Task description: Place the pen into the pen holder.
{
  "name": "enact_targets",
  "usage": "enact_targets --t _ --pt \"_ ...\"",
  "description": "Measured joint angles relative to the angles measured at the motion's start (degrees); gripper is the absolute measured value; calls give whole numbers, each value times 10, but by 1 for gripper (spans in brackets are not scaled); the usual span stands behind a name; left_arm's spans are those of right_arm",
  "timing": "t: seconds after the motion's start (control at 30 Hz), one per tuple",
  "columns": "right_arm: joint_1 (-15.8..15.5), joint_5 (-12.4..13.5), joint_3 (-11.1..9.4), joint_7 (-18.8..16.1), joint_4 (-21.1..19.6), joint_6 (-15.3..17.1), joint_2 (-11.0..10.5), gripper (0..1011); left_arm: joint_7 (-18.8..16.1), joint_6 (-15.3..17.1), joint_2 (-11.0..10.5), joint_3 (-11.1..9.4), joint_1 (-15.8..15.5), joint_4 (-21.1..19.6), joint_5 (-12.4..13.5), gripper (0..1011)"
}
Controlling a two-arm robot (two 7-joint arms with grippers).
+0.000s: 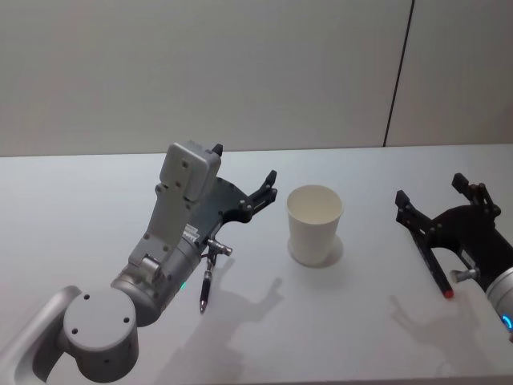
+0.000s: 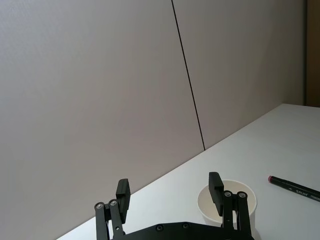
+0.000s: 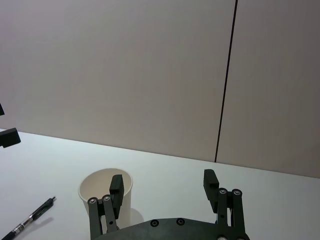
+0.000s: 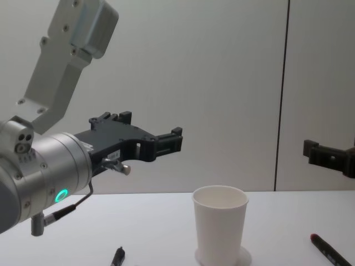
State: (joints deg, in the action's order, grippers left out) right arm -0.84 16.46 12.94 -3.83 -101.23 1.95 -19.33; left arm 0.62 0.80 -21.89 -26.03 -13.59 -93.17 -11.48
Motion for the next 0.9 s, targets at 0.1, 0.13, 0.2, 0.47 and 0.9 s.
enact_targets --t 0.1,0.13,0.2,0.47,0.9 --pt "0 0 0 0 0 0 0 1001 0 0 0 0 0 0 0 1000" --pt "0 0 0 0 0 0 0 1001 0 0 0 0 0 0 0 1000" --pt "0 0 0 0 0 0 0 1001 0 0 0 0 0 0 0 1000" --pt "0 0 0 0 0 0 0 1001 0 0 0 0 0 0 0 1000" --pt "0 0 0 0 0 0 0 1001 0 0 0 0 0 0 0 1000"
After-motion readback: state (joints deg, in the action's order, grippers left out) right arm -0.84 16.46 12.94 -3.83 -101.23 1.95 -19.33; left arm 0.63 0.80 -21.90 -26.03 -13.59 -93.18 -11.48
